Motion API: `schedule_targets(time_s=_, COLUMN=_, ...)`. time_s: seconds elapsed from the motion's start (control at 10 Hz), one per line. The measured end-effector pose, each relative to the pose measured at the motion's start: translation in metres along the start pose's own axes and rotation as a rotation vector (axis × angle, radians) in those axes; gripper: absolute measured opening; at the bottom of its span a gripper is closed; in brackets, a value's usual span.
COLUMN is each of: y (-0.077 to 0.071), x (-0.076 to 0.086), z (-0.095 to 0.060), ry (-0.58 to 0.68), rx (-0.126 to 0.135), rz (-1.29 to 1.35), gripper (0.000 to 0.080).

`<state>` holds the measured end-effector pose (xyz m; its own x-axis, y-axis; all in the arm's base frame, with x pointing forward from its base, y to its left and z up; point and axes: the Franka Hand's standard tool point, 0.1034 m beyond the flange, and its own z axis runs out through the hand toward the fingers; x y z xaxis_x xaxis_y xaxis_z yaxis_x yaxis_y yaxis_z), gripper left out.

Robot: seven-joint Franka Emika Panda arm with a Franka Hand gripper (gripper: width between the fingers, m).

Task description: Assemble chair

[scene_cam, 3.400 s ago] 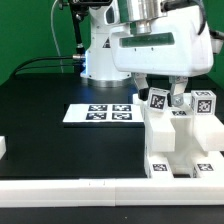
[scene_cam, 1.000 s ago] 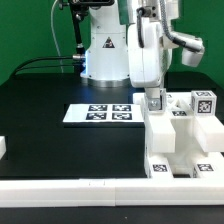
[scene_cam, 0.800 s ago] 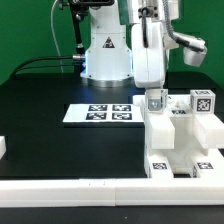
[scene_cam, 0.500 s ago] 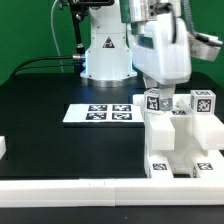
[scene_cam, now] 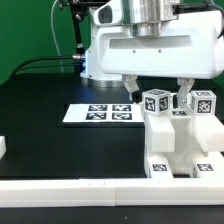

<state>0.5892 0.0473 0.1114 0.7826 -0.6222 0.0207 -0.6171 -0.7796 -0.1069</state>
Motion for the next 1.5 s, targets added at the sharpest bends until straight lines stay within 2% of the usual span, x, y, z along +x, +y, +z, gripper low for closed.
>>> schedule_targets(time_s=0.1, y=-0.0001, x=-0.0006, z=0.0004, ry=0.004, rx=-0.011, rz=-0.094, gripper=0.0649)
schedule_targets(time_s=0.2, y=-0.0003, x=-0.0007, z=0.0004, ry=0.003, rx=-0.008, rz=-0.078, gripper=0.0649)
schedule_targets(time_s=0.3, y=-0.0004, x=-0.0008, z=0.0004, ry=0.003, rx=-0.008, rz=-0.061, gripper=0.0541)
schedule_targets(time_s=0.4, y=-0.0003, x=-0.0007, z=0.0004, ry=0.003, rx=-0.009, rz=-0.064, gripper=0.0393)
schedule_targets(time_s=0.5, y=-0.0005, x=-0.0009, z=0.0005, ry=0.003, rx=-0.008, rz=-0.013, gripper=0.0393)
schedule_targets(time_s=0.6, y=-0.0006, x=-0.0011, z=0.0006, ry=0.003, rx=-0.008, rz=0.049, gripper=0.0265)
schedule_targets(time_s=1.3, y=-0.0035, x=-0.0008, z=0.001, ry=0.004, rx=-0.012, rz=0.739, gripper=0.0265)
schedule_targets(time_s=1.4, y=-0.0034, x=-0.0007, z=0.0012, ry=0.004, rx=-0.01, rz=0.866, gripper=0.0265)
schedule_targets(time_s=1.5, y=-0.0037, x=0.0003, z=0.0016, ry=-0.001, rx=0.002, rz=0.973, gripper=0.0265)
